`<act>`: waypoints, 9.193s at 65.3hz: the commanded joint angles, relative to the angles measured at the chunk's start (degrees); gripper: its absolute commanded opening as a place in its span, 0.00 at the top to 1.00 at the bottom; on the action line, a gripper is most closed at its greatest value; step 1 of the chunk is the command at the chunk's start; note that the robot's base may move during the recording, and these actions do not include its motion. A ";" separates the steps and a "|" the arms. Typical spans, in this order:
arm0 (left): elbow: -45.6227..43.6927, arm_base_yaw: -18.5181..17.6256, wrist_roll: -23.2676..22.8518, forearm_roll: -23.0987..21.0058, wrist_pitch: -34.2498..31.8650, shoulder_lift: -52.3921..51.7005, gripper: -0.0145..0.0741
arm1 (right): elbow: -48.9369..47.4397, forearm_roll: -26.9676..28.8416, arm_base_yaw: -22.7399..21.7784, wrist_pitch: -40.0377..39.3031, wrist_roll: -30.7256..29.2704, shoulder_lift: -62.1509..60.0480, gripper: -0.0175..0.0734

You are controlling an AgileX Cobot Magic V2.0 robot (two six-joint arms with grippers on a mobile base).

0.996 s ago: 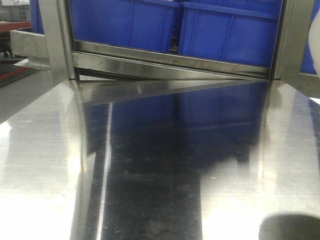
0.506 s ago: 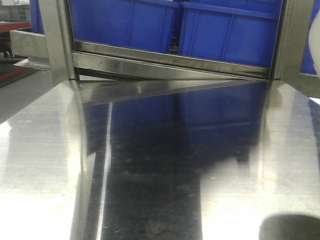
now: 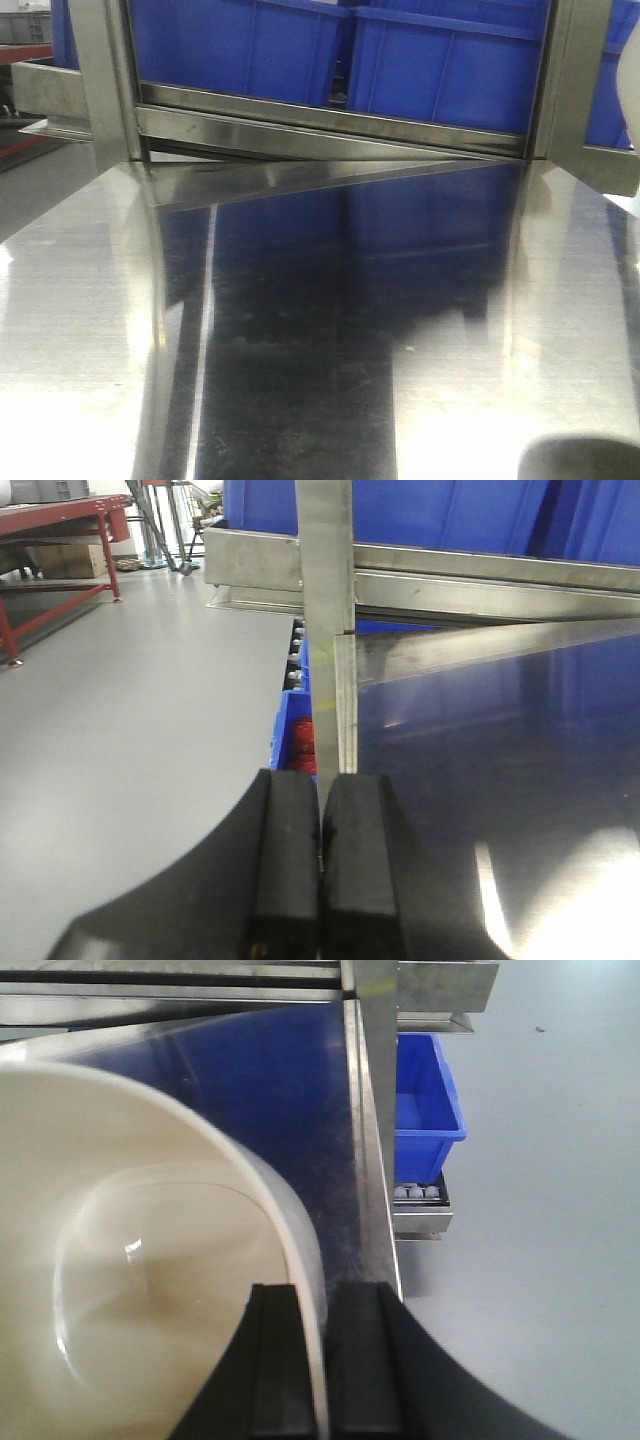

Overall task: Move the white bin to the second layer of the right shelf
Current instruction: 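Drive the base away from the table carrying the bin in the right gripper, then turn and drive the base toward the blue-bin roller shelf rack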

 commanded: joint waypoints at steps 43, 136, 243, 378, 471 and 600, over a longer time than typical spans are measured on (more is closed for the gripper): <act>2.11 -0.22 -0.30 0.00 -4.77 -0.92 0.74 | -1.61 -0.12 -0.39 -5.05 -0.12 0.00 0.75; 2.11 -0.22 -0.30 0.00 -4.77 -0.92 0.74 | -1.61 -0.12 -0.39 -5.05 -0.12 0.00 0.75; 2.11 -0.22 -0.30 0.00 -4.77 -0.92 0.74 | -1.61 -0.12 -0.39 -5.05 -0.12 0.00 0.75; 2.11 -0.22 -0.30 0.00 -4.77 -0.92 0.74 | -1.61 -0.12 -0.39 -5.05 -0.12 0.00 0.75; 2.11 -0.22 -0.30 0.00 -4.77 -0.92 0.74 | -1.61 -0.12 -0.39 -5.11 -0.12 0.00 0.75; 2.11 -0.22 -0.30 0.00 -4.77 -0.92 0.74 | -1.61 -0.12 -0.39 -5.17 -0.12 0.00 0.75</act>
